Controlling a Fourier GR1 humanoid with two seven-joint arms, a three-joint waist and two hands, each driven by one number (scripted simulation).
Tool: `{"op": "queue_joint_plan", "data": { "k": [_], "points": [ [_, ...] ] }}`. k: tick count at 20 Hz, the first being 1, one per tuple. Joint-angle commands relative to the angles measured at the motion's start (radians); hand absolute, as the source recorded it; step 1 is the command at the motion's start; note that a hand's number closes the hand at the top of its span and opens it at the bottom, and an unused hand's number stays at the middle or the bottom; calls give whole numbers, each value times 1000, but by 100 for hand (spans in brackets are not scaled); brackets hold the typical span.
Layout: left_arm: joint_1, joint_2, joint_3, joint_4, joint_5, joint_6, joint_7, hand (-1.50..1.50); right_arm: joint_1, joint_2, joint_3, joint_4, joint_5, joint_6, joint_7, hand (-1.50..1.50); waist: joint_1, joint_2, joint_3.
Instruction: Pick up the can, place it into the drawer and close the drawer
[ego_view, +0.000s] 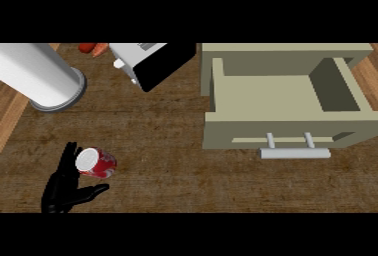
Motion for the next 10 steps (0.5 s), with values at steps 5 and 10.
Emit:
{"op": "queue_joint_plan", "data": {
  "k": [5,10],
  "points": [
    [-78,18,16,135,60,-33,-31,-150,29,28,-3,-26,-12,28,-3,-150,0,0,0],
    [-140,37,10,146,103,-83,21,150,5,-15,-65,-43,-101,15,91,-150,0,0,0]
  ]
}}
